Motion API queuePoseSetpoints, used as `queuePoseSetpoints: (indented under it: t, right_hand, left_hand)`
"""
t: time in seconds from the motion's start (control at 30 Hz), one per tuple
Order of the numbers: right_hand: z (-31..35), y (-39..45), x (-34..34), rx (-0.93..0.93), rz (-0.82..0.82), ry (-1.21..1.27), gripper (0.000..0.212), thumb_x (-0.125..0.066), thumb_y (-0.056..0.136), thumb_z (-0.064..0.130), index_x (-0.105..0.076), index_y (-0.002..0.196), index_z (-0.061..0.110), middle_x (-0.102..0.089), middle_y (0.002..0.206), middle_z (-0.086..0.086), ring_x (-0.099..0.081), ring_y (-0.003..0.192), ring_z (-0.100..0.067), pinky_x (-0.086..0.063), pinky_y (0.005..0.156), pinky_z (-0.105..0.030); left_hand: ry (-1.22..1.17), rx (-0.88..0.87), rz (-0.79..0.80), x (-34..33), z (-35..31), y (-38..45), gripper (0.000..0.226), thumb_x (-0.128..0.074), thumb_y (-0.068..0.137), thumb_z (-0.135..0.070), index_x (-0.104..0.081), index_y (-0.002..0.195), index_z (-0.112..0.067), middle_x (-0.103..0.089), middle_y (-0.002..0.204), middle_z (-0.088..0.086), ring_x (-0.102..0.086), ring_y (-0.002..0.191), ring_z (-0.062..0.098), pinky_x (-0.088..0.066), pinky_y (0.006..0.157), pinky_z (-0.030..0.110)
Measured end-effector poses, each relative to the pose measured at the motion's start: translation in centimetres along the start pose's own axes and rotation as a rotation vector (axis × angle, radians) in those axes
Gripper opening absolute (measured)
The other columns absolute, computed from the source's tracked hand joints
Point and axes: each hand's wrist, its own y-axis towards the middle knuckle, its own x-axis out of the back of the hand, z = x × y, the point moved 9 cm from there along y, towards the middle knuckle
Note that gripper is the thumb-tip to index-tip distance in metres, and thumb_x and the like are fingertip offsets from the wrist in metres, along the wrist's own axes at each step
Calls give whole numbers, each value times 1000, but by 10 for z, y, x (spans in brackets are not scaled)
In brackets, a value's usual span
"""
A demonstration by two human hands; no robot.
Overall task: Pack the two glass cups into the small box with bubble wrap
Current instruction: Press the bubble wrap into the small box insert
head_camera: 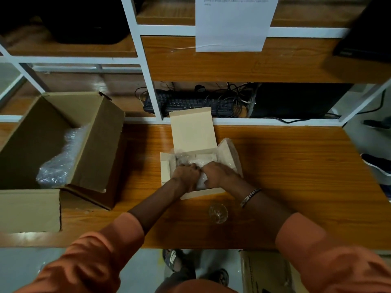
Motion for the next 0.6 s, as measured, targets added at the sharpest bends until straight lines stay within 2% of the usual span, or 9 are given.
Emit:
queuePoseSetpoints:
  t: [0.07,0.17,0.3,0.47,0.53,0.6]
  right_hand:
    - [1,1,12,18,-71,4,34,-74,89,17,-70,122,9,-68,122,-16,-67,108,-34,-54,81,-35]
    - [1,2,22,32,-138,0,42,-74,89,10,-69,131,16,-68,129,-12,-66,115,-31,-57,89,-37]
    - [5,2,15,65,-35,-55,68,-68,92,3,-48,154,22,-53,143,-12,-57,129,-33,-52,99,-41]
    - [6,4,10,49,-60,-134,73,-77,83,2,-49,148,22,-53,134,-12,-60,121,-33,-52,90,-39]
    - [8,5,5,51,-67,-163,73,-75,84,0,-48,148,21,-52,132,-14,-62,116,-35,-53,86,-40]
    - [9,7,1,39,-59,-168,76,-72,85,-3,-44,151,21,-49,135,-16,-62,115,-36,-54,85,-41]
  left_hand:
    - [80,46,-76,9,9,-7,52,-64,98,-35,-56,143,-11,-59,145,12,-59,130,30,-44,113,46]
    - [126,106,-138,10,25,-16,59,-68,94,-36,-54,146,-11,-57,147,13,-53,135,32,-38,116,45]
    - [147,121,-101,-1,35,-15,72,-69,91,-47,-49,150,-10,-48,154,14,-43,143,33,-36,118,46]
    - [223,89,-30,-4,23,-3,72,-67,91,-53,-52,150,-15,-41,160,15,-32,151,35,-26,123,51]
    - [214,57,-7,-10,13,0,68,-62,97,-48,-48,152,-11,-41,161,17,-31,152,36,-21,126,53]
    - [127,48,17,-15,7,3,63,-59,101,-40,-45,153,-7,-45,158,19,-38,148,36,-25,125,50]
